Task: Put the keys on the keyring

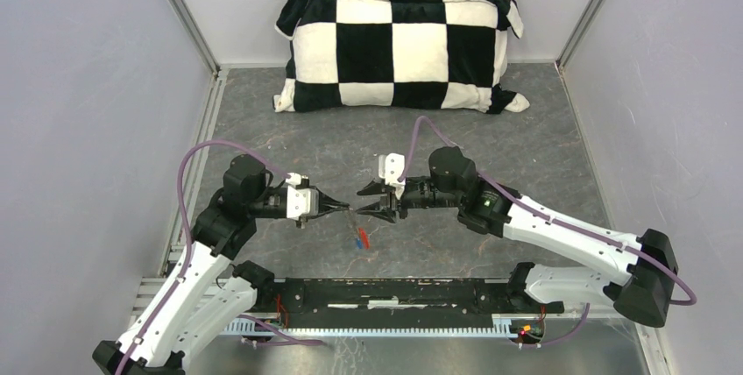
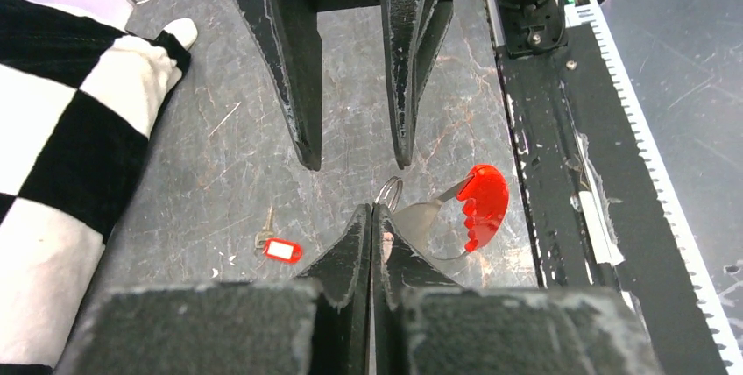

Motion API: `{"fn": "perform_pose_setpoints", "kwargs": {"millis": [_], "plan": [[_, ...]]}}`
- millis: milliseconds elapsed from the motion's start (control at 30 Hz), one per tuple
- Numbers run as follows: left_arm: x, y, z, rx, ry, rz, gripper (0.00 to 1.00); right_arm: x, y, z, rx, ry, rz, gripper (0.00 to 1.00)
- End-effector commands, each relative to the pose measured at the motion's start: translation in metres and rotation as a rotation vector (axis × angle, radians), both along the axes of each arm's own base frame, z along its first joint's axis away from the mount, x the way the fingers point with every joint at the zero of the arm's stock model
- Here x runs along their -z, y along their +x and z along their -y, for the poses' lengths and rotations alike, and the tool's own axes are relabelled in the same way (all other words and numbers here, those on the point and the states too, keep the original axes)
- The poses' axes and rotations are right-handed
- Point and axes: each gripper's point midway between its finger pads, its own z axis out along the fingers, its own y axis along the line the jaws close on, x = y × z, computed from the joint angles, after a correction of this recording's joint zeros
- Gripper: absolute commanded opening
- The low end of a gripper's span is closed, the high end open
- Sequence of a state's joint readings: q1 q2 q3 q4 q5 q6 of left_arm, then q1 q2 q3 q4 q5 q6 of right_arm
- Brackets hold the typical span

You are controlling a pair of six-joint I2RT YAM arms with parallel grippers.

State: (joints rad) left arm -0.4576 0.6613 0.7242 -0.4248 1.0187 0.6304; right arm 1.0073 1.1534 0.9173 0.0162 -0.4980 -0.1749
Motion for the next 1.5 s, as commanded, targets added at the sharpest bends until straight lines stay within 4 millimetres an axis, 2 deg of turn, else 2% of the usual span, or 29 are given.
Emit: {"fn": "perform_pose_setpoints", "kwargs": {"millis": [0,333,800,900,933,1000,1067,1133,1167,1200,1233,1267,1400,1467], "plan": [[-0.027,0.002,0.004,-0.018,-0.067,-0.011,0.02,-0.034,0.004,-0.001,0.035,0.129,0.056,0.43],[-0.033,0.006,0.005,-0.052,-0.087,-0.044,0.02,-0.024,-0.001,-0.006,0.001,0.109,0.005,0.46],[-0.037,0.008,0.006,-0.057,-0.098,-0.041,0.02,-0.017,0.0,-0.009,0.0,0.084,-0.009,0.41],[-0.039,0.007,0.006,-0.054,-0.104,-0.04,0.02,-0.017,0.002,-0.01,0.004,0.08,-0.011,0.34],[-0.04,0.007,0.006,-0.052,-0.105,-0.04,0.02,-0.016,0.002,-0.01,0.004,0.078,-0.009,0.29],[-0.04,0.005,0.006,-0.044,-0.105,-0.04,0.02,-0.017,0.003,-0.01,0.007,0.08,-0.003,0.12],[-0.038,0.002,0.006,-0.028,-0.101,-0.04,0.02,-0.018,0.004,-0.01,0.013,0.083,0.002,0.0],[-0.034,-0.001,0.006,-0.007,-0.092,-0.045,0.02,-0.021,0.005,-0.008,0.021,0.089,0.006,0.0],[-0.032,-0.002,0.006,-0.002,-0.086,-0.048,0.04,-0.021,0.004,-0.007,0.023,0.09,0.007,0.0],[-0.029,-0.002,0.006,-0.001,-0.081,-0.048,0.14,-0.022,0.004,-0.006,0.025,0.093,0.008,0.0],[-0.027,-0.001,0.005,-0.006,-0.074,-0.05,0.37,-0.022,0.004,-0.006,0.025,0.091,0.007,0.0],[-0.026,0.001,0.004,-0.022,-0.066,-0.047,0.5,-0.022,0.004,-0.005,0.027,0.088,0.007,0.0],[-0.019,0.004,-0.001,-0.052,-0.023,-0.027,0.7,-0.019,0.003,0.0,0.031,0.067,0.01,0.0],[-0.018,0.004,-0.004,-0.075,-0.019,-0.017,0.72,-0.019,0.001,0.002,0.026,0.064,0.012,0.0]]}}
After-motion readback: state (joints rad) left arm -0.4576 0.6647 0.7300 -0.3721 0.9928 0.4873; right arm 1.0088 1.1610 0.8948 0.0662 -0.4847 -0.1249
